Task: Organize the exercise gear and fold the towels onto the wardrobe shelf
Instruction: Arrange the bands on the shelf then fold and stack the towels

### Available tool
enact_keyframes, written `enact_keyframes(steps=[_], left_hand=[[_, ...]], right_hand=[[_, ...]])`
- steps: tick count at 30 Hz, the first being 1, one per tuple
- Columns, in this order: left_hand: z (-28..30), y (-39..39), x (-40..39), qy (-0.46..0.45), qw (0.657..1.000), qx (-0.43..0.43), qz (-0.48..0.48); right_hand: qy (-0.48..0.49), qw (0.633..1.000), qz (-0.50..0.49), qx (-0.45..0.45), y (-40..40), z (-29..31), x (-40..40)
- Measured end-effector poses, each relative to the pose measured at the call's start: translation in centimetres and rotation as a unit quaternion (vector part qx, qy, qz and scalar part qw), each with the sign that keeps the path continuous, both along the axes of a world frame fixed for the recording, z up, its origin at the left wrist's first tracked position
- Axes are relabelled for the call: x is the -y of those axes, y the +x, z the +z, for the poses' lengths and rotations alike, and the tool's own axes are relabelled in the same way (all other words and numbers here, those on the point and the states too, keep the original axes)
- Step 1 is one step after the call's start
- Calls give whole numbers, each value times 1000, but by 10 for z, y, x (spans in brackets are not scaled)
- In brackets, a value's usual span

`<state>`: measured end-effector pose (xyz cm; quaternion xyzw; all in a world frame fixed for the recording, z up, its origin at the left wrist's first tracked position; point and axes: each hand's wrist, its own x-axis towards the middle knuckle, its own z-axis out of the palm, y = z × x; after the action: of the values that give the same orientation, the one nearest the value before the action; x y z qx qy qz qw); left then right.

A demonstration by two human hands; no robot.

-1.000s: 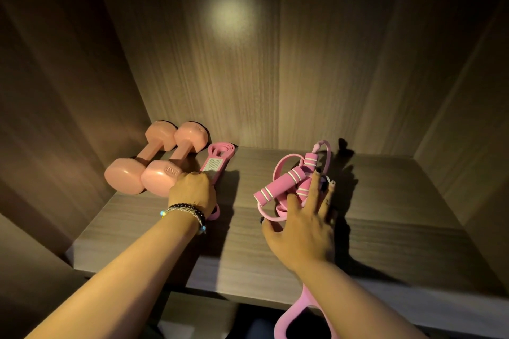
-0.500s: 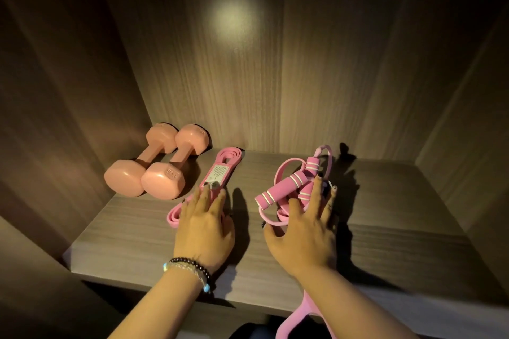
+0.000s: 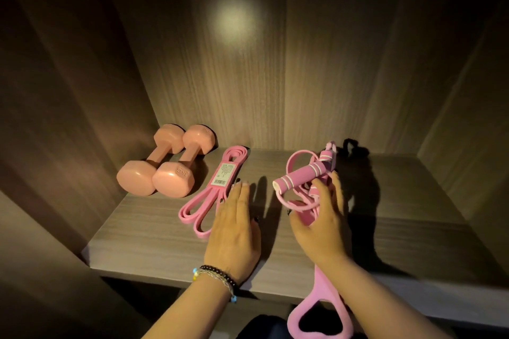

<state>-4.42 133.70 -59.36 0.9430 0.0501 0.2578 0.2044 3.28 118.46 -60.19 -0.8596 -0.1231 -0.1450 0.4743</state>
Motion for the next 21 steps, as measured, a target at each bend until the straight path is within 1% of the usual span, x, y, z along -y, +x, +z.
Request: enact_keyframes(steps=[1,2,4,5,7,10,11,14,16,19,21], left_hand=[[-1,0,0,2,1000,3,-4],[-1,0,2,3,1000,1,-12],[3,-5,13,-11,998,-18,-55],[4,-8,19,-24,996,-28,-82],[3,-13,27,-49,989,-65,-125],[0,-9,25,-49,992,-56,-102],[1,-8,24,-47,993,-56,-95],[1,-10,24,-58,989,-59,-124],[2,-12,24,-82,986,-79,-120],[3,-13,23,-142,978,-109,-104],[5,-16,25,-124,979,-100,-124]], right_hand=[[69,997,-1,-23,0,3,2],[133,989,-8,-65,-1,5,5],[224,965,-32,-131,-1,10,12],[254,954,-43,-153,-1,11,15],[280,943,-54,-169,-2,14,20],[267,945,-53,-184,-6,21,30],[243,949,-50,-194,-10,23,36],[150,963,-81,-208,-21,16,56],[148,966,-127,-172,-26,8,70],[138,965,-199,-101,-27,1,88],[150,964,-209,-71,-30,2,94]])
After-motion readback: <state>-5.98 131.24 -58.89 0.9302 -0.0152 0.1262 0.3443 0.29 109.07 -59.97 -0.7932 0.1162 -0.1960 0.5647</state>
